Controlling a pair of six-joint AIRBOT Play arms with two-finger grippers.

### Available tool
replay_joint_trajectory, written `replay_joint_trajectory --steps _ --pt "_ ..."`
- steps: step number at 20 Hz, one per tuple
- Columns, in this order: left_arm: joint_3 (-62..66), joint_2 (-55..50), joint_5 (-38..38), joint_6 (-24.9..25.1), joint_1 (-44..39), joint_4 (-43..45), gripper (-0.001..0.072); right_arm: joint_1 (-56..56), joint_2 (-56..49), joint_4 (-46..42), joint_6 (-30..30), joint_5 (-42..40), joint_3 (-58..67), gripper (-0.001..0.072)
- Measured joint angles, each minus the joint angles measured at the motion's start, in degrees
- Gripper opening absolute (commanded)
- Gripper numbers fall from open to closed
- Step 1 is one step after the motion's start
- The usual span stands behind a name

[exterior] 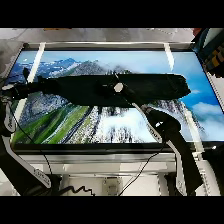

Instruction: Fold the clothes and pants, and hang the long-sleeved shirts on hangers.

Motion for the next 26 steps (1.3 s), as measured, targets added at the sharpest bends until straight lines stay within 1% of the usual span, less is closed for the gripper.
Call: replay_joint_trajectory --steps 5,10,14,17,21,23,25,26 --pt "0.00 0.52 -2.64 0.04 -3.80 0.61 0.0016 1.29 -2.99 0.15 10.58 -4.74 0.72 0.0017" --pt "0.13 2.12 -3.91 0.48 -7.28 0.76 0.0016 1.86 -5.40 1.62 17.09 -7.17 0.83 0.0017" --pt "2.91 3.21 -4.50 0.68 -11.19 -0.66 0.0016 1.90 -6.36 2.40 20.81 -8.26 0.94 0.0017" --pt "6.62 3.45 -4.66 0.42 -15.96 -1.38 0.0016 1.88 -6.75 2.73 22.86 -8.76 0.94 0.0017" --pt "9.40 3.48 -2.89 -0.42 -23.23 -0.96 0.0016 1.77 -7.04 3.61 24.79 -8.52 0.94 0.0020" --pt "9.86 3.45 -2.03 -1.31 -26.40 0.87 0.0016 1.73 -6.73 4.31 25.42 -7.32 0.85 0.0064" --pt "10.14 3.45 -1.36 -1.73 -28.72 2.25 0.0017 1.60 -5.70 4.42 25.83 -5.62 0.74 0.0071" --pt "10.19 3.45 -0.79 -1.90 -29.49 2.69 0.0016 1.38 -4.68 3.85 26.21 -6.01 0.76 0.0110"
